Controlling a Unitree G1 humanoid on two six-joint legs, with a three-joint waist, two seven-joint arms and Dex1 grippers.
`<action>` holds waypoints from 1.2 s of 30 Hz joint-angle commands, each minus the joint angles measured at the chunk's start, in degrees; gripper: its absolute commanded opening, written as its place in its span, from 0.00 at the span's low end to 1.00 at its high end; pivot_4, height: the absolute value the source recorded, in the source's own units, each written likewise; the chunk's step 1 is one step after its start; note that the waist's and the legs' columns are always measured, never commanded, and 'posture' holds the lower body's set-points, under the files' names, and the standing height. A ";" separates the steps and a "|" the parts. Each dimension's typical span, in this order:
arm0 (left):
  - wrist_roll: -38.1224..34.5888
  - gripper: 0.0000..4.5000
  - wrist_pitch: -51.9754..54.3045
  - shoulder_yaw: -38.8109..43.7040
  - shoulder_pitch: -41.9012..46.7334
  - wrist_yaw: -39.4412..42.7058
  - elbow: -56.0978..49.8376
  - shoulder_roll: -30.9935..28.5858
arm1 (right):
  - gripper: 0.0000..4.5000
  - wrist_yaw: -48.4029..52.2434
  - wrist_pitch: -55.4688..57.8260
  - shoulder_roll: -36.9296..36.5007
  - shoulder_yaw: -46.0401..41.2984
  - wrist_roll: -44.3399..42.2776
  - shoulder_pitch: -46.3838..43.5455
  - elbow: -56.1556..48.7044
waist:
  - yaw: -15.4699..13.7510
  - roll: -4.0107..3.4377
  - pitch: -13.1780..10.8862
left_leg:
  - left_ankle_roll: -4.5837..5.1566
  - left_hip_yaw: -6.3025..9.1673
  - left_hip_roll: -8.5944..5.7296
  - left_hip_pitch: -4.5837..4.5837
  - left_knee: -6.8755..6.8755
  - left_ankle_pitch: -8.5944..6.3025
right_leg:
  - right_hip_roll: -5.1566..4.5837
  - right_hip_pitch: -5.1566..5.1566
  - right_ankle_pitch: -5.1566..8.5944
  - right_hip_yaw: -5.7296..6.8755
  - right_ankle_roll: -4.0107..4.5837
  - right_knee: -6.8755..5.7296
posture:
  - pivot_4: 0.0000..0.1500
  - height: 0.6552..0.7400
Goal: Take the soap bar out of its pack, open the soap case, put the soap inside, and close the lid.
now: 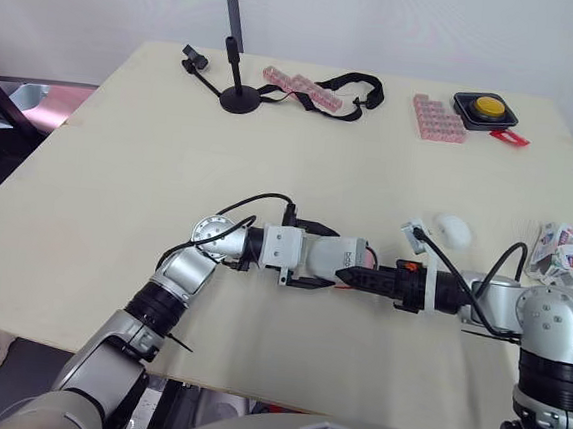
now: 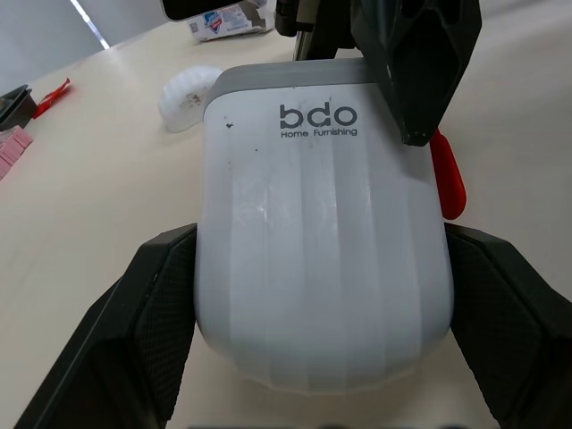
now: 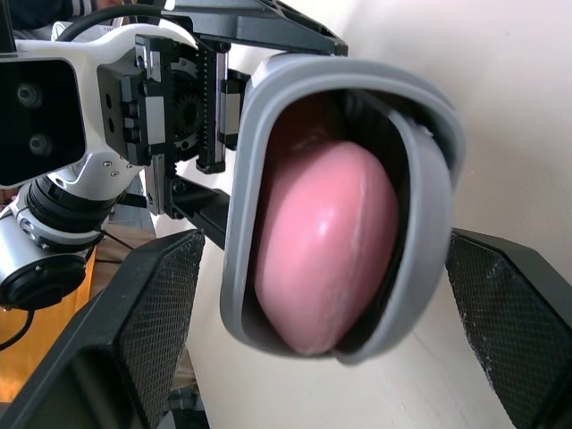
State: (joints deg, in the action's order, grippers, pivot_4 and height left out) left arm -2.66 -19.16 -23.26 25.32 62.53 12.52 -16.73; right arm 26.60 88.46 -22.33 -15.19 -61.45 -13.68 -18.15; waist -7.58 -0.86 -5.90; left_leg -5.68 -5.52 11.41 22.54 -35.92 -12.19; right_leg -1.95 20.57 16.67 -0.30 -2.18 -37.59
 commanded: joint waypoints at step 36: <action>-8.38 1.00 18.32 2.71 1.58 3.48 -5.33 -0.97 | 0.48 3.37 -6.08 -8.29 5.18 -0.78 -0.66 -2.67 | -0.10 -0.02 0.00 | -0.01 0.00 -0.01 0.02 0.01 0.00 | -0.01 0.00 0.00 0.01 0.00 0.01 | 1.00 0.99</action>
State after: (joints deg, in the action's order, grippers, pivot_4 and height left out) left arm -7.78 -3.72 -23.23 26.20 65.29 10.32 -16.87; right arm 27.22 84.48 -27.73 -11.24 -64.02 -13.89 -18.22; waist -7.67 -0.87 -5.90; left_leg -5.68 -5.52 11.41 22.57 -35.91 -12.20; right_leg -1.96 20.58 16.67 -0.29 -2.18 -37.58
